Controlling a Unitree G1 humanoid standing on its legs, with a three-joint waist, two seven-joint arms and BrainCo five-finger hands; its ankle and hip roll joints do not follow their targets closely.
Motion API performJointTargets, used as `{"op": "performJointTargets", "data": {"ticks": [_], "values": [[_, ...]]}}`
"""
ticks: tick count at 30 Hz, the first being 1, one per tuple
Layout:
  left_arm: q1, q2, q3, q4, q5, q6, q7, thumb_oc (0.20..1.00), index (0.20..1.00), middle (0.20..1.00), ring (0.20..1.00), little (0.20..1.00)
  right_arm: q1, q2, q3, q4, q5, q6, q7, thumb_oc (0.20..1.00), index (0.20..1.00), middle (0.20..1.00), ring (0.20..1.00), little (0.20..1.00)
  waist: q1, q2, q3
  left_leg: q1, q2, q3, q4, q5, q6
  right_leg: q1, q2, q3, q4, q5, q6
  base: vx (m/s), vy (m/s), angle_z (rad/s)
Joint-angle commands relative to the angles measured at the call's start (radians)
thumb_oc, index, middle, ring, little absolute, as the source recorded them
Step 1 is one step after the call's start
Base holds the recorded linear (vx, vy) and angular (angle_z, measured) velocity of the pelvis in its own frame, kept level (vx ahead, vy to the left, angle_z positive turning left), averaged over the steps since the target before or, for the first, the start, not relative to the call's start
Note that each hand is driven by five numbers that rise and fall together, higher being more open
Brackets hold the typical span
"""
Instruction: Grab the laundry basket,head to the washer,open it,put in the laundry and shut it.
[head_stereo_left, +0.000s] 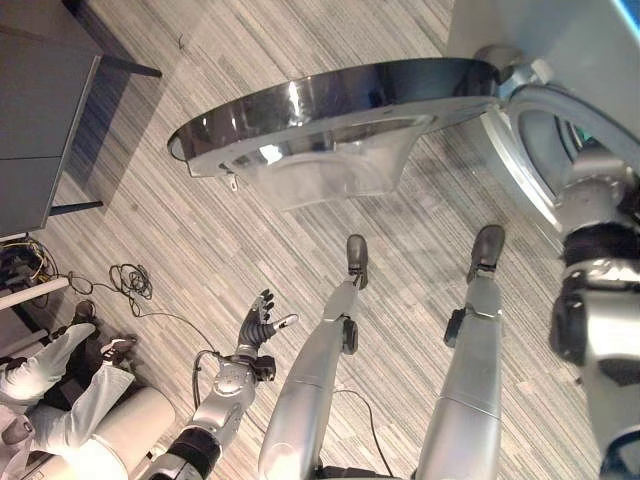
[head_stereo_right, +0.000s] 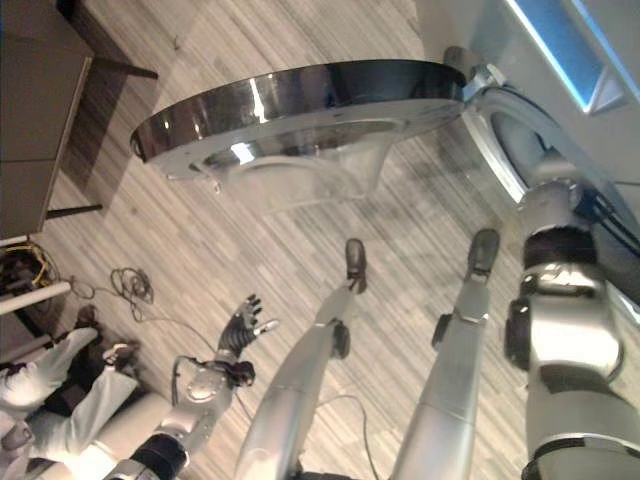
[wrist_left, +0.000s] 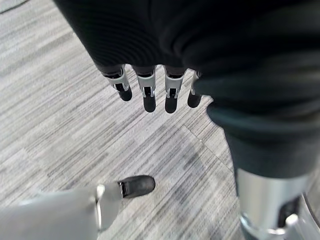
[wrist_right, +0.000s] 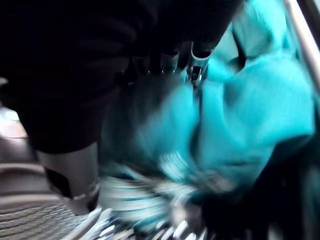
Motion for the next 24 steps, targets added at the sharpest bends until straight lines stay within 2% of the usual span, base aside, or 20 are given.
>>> {"op": "performJointTargets", "data": {"ticks": [1, 4, 9, 16, 19, 20, 22, 24], "values": [[-0.022, 0.0, -0.021, 0.016, 0.041, -0.025, 0.015, 1.0, 1.0, 1.0, 1.0, 1.0, -0.04, -0.065, 0.0, -0.049, 0.07, -0.148, 0.105, 1.0, 1.0, 1.0, 1.0, 1.0, -0.002, 0.064, 0.031, 0.133, 0.134, -0.01, 0.083, -0.173, -0.086, -0.027, 0.037, -0.027, -0.006, -0.023, 0.007, 0.0, 0.0, 0.0], [-0.018, -0.008, -0.019, 0.014, 0.052, -0.033, 0.01, 1.0, 1.0, 1.0, 1.0, 1.0, 0.024, 0.016, -0.045, -0.125, 0.12, -0.181, 0.178, 1.0, 1.0, 1.0, 1.0, 1.0, -0.009, 0.059, 0.041, 0.146, 0.126, -0.008, 0.084, -0.176, -0.084, -0.001, 0.031, -0.031, -0.026, -0.014, 0.01, -0.02, 0.049, 0.01], [-0.012, -0.009, -0.018, 0.015, 0.059, -0.039, 0.001, 1.0, 1.0, 1.0, 1.0, 1.0, 0.058, 0.071, -0.066, -0.136, 0.131, -0.195, 0.208, 1.0, 1.0, 1.0, 1.0, 1.0, -0.011, 0.06, 0.042, 0.155, 0.118, -0.006, 0.087, -0.177, -0.084, 0.024, 0.019, -0.029, -0.046, -0.001, 0.014, -0.01, 0.065, 0.0], [-0.006, -0.024, -0.017, 0.043, 0.058, -0.036, 0.006, 1.0, 1.0, 1.0, 1.0, 1.0, 0.177, 0.198, -0.108, -0.05, 0.116, -0.14, 0.169, 1.0, 1.0, 1.0, 1.0, 1.0, -0.026, 0.041, 0.033, 0.17, 0.108, -0.001, 0.098, -0.185, -0.076, 0.088, 0.007, -0.034, -0.1, 0.023, 0.016, 0.0, 0.076, 0.04], [0.005, -0.031, 0.009, 0.031, 0.057, -0.036, 0.003, 1.0, 1.0, 1.0, 1.0, 1.0, 0.354, 0.311, -0.141, -0.157, 0.134, -0.15, 0.232, 1.0, 1.0, 1.0, 1.0, 1.0, -0.048, 0.015, 0.031, 0.192, 0.101, -0.001, 0.086, -0.185, -0.073, 0.141, 0.002, -0.046, -0.156, 0.045, 0.018, 0.0, 0.078, 0.05], [0.018, -0.031, 0.021, 0.022, 0.065, -0.036, -0.007, 1.0, 1.0, 1.0, 1.0, 1.0, 0.449, 0.323, -0.137, -0.166, 0.146, -0.139, 0.284, 1.0, 1.0, 1.0, 1.0, 1.0, -0.06, -0.006, 0.033, 0.198, 0.099, 0.002, 0.089, -0.188, -0.073, 0.169, -0.004, -0.05, -0.187, 0.06, 0.023, 0.0, 0.072, 0.02], [0.023, -0.03, 0.024, 0.022, 0.068, -0.037, -0.009, 1.0, 1.0, 1.0, 1.0, 1.0, 0.473, 0.323, -0.128, -0.15, 0.144, -0.127, 0.291, 1.0, 1.0, 1.0, 1.0, 1.0, -0.065, -0.012, 0.033, 0.2, 0.099, 0.001, 0.093, -0.19, -0.072, 0.181, -0.006, -0.054, -0.199, 0.066, 0.023, -0.01, 0.027, 0.01], [0.029, -0.029, 0.041, 0.032, 0.069, -0.033, -0.01, 1.0, 1.0, 1.0, 1.0, 1.0, 0.534, 0.332, -0.086, -0.104, 0.106, -0.085, 0.285, 1.0, 1.0, 1.0, 1.0, 1.0, -0.075, -0.032, 0.031, 0.204, 0.1, 0.007, 0.105, -0.196, -0.071, 0.201, -0.007, -0.058, -0.221, 0.08, 0.024, -0.03, 0.05, 0.02]]}}
